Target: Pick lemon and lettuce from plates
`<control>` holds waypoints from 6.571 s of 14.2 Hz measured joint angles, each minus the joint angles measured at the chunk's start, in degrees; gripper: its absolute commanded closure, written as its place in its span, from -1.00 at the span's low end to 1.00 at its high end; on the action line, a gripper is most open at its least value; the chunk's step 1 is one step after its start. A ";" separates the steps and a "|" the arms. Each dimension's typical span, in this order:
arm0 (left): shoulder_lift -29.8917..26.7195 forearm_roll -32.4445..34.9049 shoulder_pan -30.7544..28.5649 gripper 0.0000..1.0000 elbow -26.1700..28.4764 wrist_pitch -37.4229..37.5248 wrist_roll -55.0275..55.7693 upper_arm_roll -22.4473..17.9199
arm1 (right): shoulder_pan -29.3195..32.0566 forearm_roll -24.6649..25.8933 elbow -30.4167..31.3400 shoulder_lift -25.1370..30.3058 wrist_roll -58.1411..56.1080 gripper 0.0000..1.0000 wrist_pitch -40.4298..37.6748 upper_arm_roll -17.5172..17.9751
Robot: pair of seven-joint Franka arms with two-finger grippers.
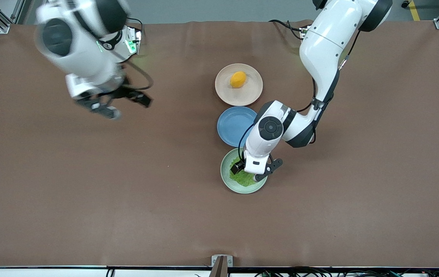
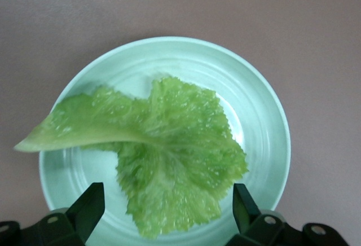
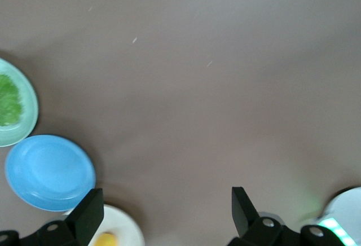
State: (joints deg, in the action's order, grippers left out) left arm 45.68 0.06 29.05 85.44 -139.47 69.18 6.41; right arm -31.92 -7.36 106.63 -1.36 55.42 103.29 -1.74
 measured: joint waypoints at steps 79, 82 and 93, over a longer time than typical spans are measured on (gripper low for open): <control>-44.83 -2.82 -41.97 -0.99 21.72 38.29 -72.25 4.64 | 23.30 5.03 21.13 -21.38 -50.24 -1.00 45.78 -1.72; -45.83 -2.87 -41.83 -1.00 12.00 45.59 -72.12 4.74 | 23.30 5.03 16.81 -19.93 -50.78 -1.00 37.49 -1.71; -45.00 -2.86 -41.93 -1.00 3.03 52.52 -71.52 4.55 | 31.56 6.51 -15.38 -10.56 -58.12 -1.00 -13.92 -2.28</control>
State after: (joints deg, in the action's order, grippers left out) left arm 0.69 -2.81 -12.89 88.47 -86.95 -2.34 10.95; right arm -0.36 -0.85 91.25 -11.93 -2.69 89.37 -4.02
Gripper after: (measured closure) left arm 0.000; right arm 0.000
